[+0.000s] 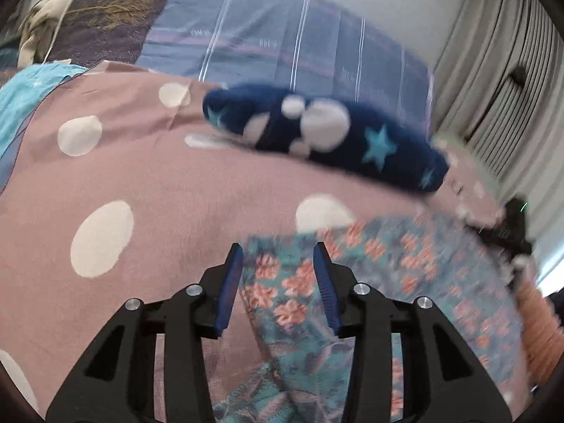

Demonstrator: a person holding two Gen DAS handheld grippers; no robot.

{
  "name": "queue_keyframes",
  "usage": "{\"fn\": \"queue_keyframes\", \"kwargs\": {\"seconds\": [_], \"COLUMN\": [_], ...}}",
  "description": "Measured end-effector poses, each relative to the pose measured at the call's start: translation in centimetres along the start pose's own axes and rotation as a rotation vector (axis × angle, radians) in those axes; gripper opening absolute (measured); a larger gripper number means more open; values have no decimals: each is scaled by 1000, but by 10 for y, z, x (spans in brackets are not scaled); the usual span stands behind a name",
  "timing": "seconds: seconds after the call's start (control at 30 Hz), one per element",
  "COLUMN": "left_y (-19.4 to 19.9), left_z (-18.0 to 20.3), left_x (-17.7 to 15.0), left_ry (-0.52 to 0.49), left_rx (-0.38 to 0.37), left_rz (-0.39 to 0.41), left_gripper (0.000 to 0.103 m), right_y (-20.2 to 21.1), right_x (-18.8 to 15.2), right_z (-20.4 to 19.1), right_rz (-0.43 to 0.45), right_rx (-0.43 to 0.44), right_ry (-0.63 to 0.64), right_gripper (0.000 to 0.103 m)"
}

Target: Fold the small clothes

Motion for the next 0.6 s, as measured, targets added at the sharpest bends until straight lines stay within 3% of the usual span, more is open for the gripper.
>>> {"fn": "queue_keyframes", "kwargs": {"seconds": [0.07,0.1,0.13,0.2,0.27,0.33,0.43,0.53,0.6], "left_y": [-13,-11,-5,12,27,37,29,2,-12], "left_z": [1,2,4,10,21,39,74,105,131], "left_x": [-3,-3,-1,3,9,13,18,17,10], "left_ry": [-13,-18,-25,-48,-82,-146,-280,-374,-488], "left_rx": [81,94,99,119,120,82,37,11,11], "left_rz": [-54,-44,-18,51,102,123,79,-4,-41], "left_gripper": [40,39,37,34,34,34,34,43,43], "right_y": [0,2,5,18,35,43,35,4,-18], "right_x": [0,0,0,2,5,8,10,8,2], "right_z": [-2,-4,-7,-16,-30,-50,-90,-121,-140], "right_rz": [2,8,19,83,157,176,118,-5,-60], "right_rx": [-11,-30,-52,-136,-221,-236,-209,-152,-149], "right_ry": [8,19,32,64,109,187,335,414,503], "right_gripper": [13,14,15,34,36,36,36,36,38]}}
Point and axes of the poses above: each gripper's, at about its wrist camera, not at the fingertips, and y roughly against the way its jaws point, z to its right, x to its top, the point moved 2 cm from there along -y, roughly the way its jaws point, and after that the axes turned 2 degrees about y, right-handed, at the moved point
